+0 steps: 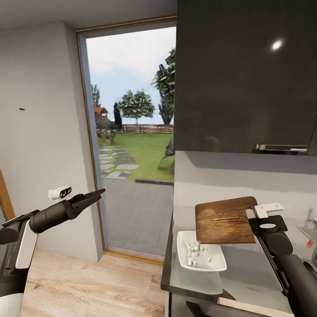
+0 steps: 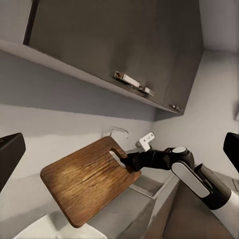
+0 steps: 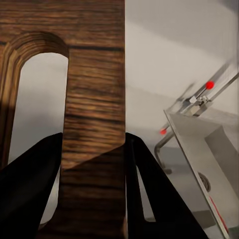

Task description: In the kitchen, take the Vidalia onion out of the sink, dice it on the chopping board with the paring knife, put the diced onion into the bowl on the countertop, then place both the paring knife and the chopping board into the sink.

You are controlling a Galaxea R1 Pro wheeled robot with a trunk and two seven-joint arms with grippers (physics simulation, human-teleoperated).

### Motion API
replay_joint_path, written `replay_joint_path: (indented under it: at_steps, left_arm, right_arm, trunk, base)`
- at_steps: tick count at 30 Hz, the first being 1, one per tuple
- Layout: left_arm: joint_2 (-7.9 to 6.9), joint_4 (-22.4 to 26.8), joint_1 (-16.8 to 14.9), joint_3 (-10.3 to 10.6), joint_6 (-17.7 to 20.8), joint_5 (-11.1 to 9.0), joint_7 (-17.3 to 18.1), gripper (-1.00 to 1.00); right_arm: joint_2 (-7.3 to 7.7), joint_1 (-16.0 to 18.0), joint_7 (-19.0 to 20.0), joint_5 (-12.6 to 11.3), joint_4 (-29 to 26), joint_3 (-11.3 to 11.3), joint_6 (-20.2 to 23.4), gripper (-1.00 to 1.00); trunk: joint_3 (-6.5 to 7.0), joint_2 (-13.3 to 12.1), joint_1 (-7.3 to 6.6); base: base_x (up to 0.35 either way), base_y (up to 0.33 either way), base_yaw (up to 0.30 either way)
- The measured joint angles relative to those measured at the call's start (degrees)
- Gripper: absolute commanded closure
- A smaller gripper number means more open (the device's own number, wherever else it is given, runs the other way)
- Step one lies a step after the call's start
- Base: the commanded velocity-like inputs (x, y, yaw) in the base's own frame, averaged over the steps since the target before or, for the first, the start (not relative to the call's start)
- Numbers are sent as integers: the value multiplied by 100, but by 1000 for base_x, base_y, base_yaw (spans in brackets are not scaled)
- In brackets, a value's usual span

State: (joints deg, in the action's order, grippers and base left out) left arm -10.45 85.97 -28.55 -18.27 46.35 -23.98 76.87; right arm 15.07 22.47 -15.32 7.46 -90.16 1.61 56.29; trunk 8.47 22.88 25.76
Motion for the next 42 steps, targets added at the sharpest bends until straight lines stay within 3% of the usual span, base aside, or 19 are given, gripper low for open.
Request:
replay_joint_path:
  at_steps: [10, 13, 15, 17, 18, 20, 22, 24, 29, 31, 36, 42]
  left_arm:
    - [0, 4, 0, 1, 0, -7, 0, -100]
    - [-1, 7, 0, 5, -1, -8, 0, -100]
    - [-1, 7, 1, 7, -5, -6, 0, -100]
    - [-1, 6, 1, 10, -13, -2, 2, -100]
    - [-1, 7, 1, 11, -17, -2, 3, -100]
    - [4, 13, 2, 21, -40, -1, 6, -100]
    - [10, 24, 2, 43, -68, 5, 7, -100]
    - [13, 29, 1, 58, -78, 6, 8, -100]
    - [14, 39, 1, 106, -103, 42, 8, -100]
    - [11, 46, 0, 117, -111, 51, 8, -100]
    - [-14, 51, 0, 128, -115, 61, 9, -100]
    - [-54, 36, 0, 121, -108, 62, 71, -100]
  right_arm:
    - [13, 0, 32, -14, 0, -15, -18, 100]
    - [47, 2, 368, -131, -3, -104, -21, 100]
    - [88, 2, 1103, -226, -6, -420, 1, 100]
    - [211, 3, 2490, -578, -11, -1158, 91, 100]
    - [266, 4, 2760, -470, -4, -1355, 107, 100]
    - [436, 3, 3638, -460, 10, -2068, 265, 100]
    - [502, 4, 4158, -480, 18, -2590, 341, 100]
    - [517, 1, 4360, -489, 29, -2790, 343, 100]
    - [507, -1, 4594, -528, 78, -2978, 341, 100]
    - [479, -1, 4700, -658, 185, -3000, 285, 100]
    - [247, -2, 4809, -841, 653, -3019, -447, 100]
    - [202, 0, 4777, -869, 419, -3068, -493, 100]
  trunk:
    - [24, -1, 0]
    - [24, -1, 0]
    - [24, 0, -1]
    - [25, 1, -1]
    - [25, 2, -2]
    - [25, 1, -2]
    - [25, 1, -2]
    - [24, 0, -2]
    - [24, -1, -2]
    - [23, -1, -2]
    - [23, -1, -2]
    - [28, 0, 0]
  base:
    - [0, -2, 0]
    - [14, -120, 0]
    - [96, -206, 0]
    - [147, -232, 0]
    - [174, -239, 0]
    - [200, -239, 0]
    - [225, -239, 0]
    - [239, -239, 0]
    - [250, -239, 0]
    - [253, -239, 0]
    - [237, -225, 0]
    - [59, -56, -27]
